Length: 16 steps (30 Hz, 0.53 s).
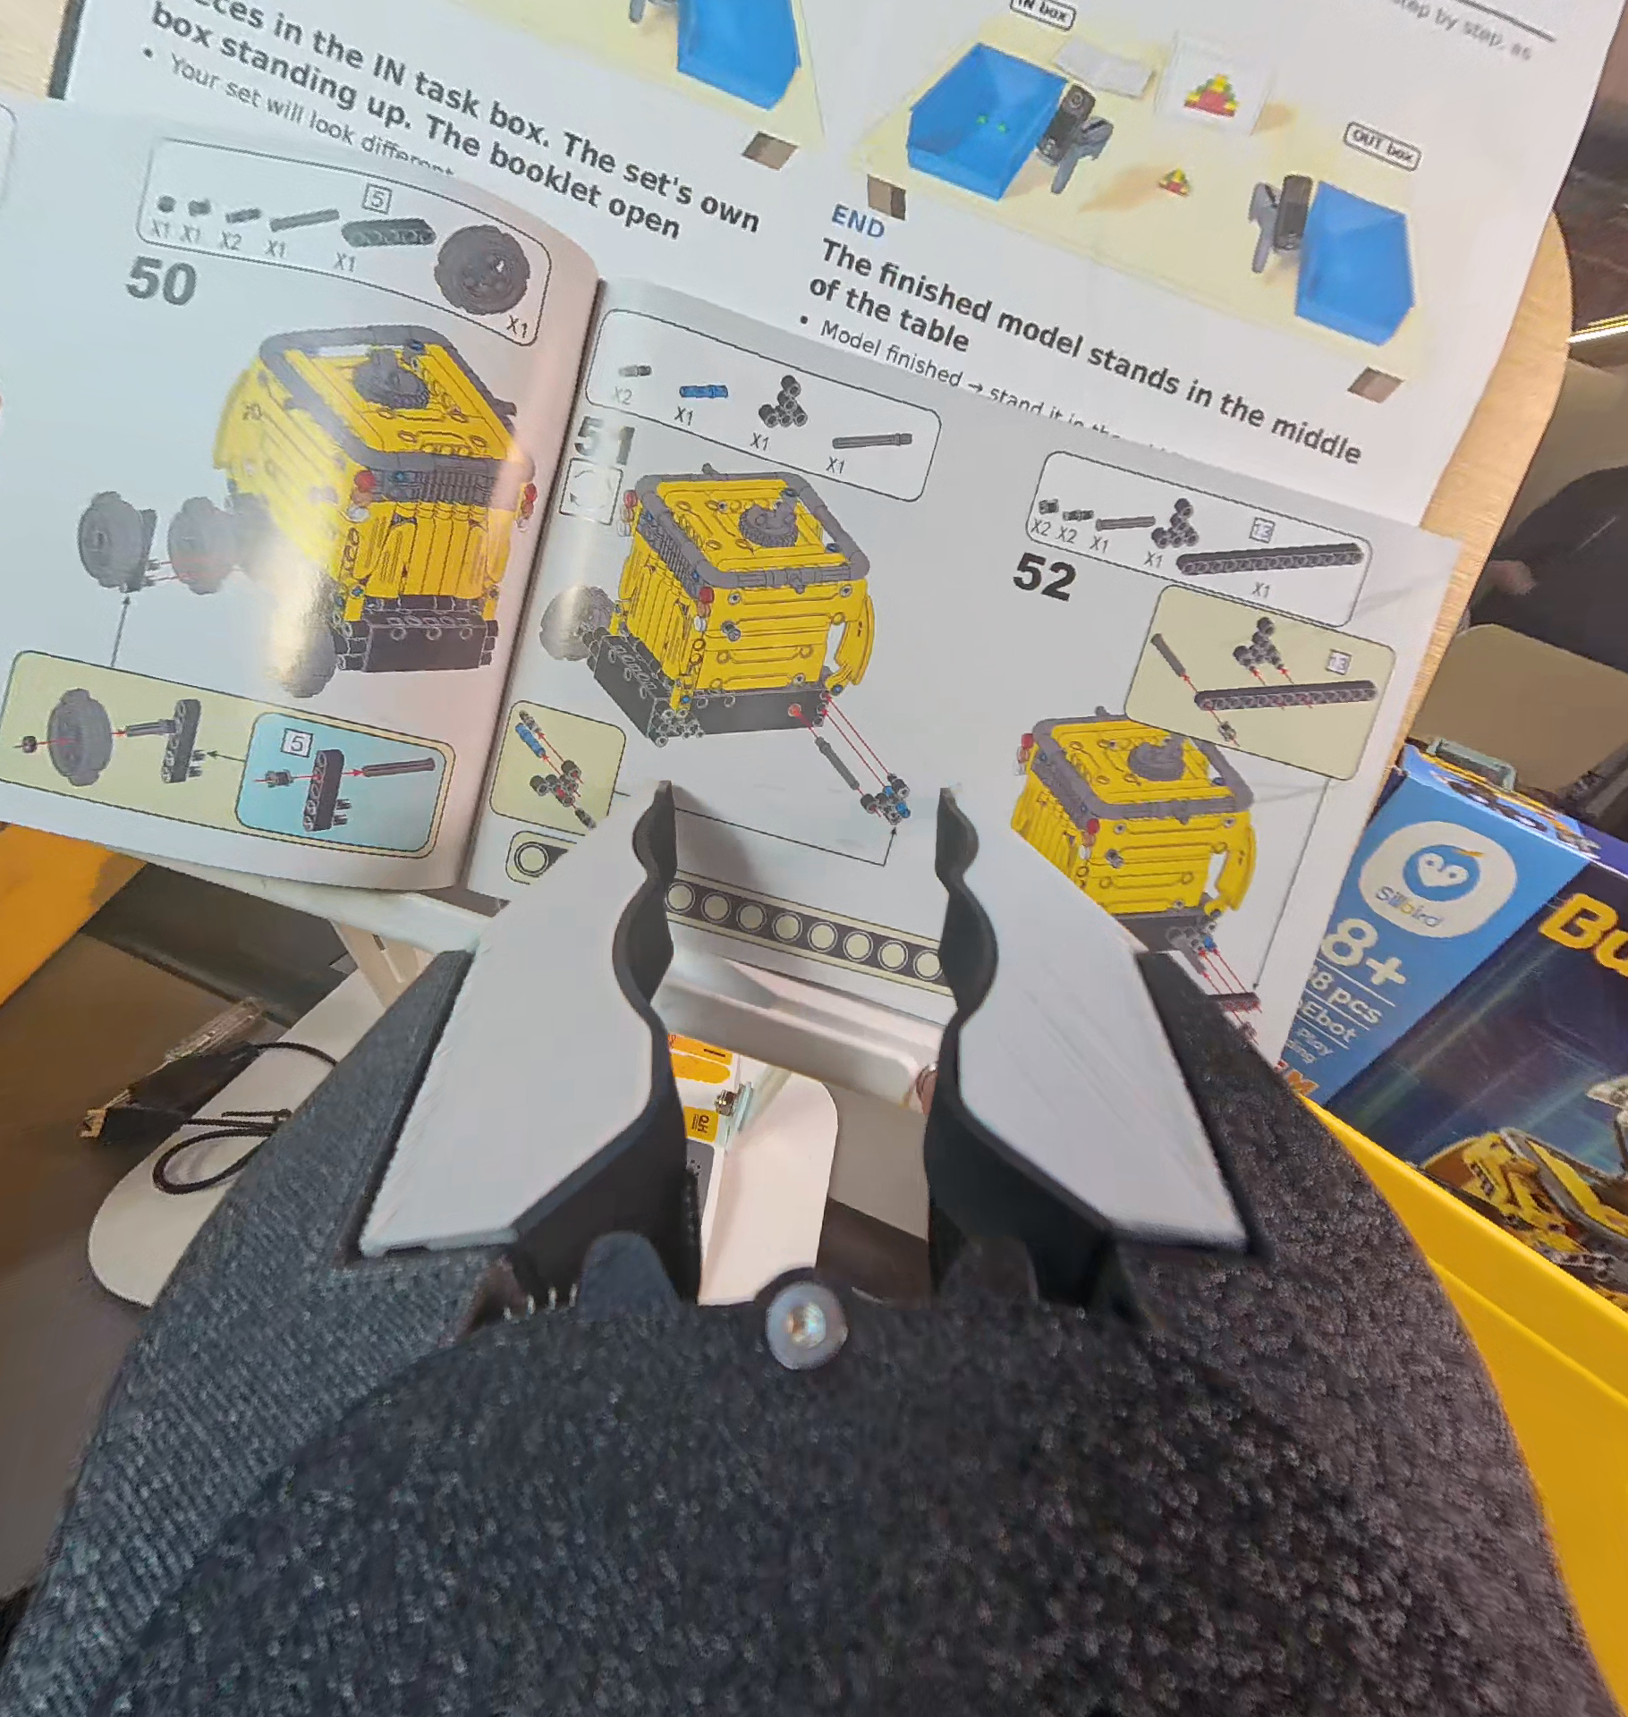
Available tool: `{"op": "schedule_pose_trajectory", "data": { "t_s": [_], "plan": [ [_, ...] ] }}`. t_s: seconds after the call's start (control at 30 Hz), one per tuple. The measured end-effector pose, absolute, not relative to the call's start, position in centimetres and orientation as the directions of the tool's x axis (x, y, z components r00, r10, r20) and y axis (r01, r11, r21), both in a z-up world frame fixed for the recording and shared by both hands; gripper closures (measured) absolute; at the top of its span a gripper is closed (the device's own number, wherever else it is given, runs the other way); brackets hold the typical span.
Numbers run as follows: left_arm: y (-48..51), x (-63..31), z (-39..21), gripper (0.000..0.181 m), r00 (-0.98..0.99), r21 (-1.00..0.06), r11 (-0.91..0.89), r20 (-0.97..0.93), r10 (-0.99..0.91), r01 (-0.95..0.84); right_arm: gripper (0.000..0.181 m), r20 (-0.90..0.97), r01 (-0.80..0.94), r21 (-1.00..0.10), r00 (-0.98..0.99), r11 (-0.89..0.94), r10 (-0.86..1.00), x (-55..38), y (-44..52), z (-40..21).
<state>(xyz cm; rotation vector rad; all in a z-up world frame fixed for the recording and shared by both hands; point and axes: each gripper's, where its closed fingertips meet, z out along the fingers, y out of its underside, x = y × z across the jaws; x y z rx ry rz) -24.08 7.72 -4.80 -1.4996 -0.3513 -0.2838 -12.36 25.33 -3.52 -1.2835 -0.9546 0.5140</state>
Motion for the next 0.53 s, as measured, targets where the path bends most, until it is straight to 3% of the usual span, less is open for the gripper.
{"op": "schedule_pose_trajectory", "data": {
  "t_s": [0.17, 0.53],
  "plan": [
    [7.8, -24.5, -4.7, 0.181, 0.934, -0.937, 0.052, 0.348, 0.076, 0.345, 0.12, 0.288, 0.215, -0.956, 0.544, 0.201, 0.788, -11.9, 25.9, -3.7],
    [7.6, -24.8, -3.8, 0.181, 0.966, -0.984, 0.076, 0.173, 0.194, 0.161, 0.13, 0.232, 0.197, -0.97, 0.555, 0.145, 0.799, -11.5, 26.3, -3.8]
  ]
}}
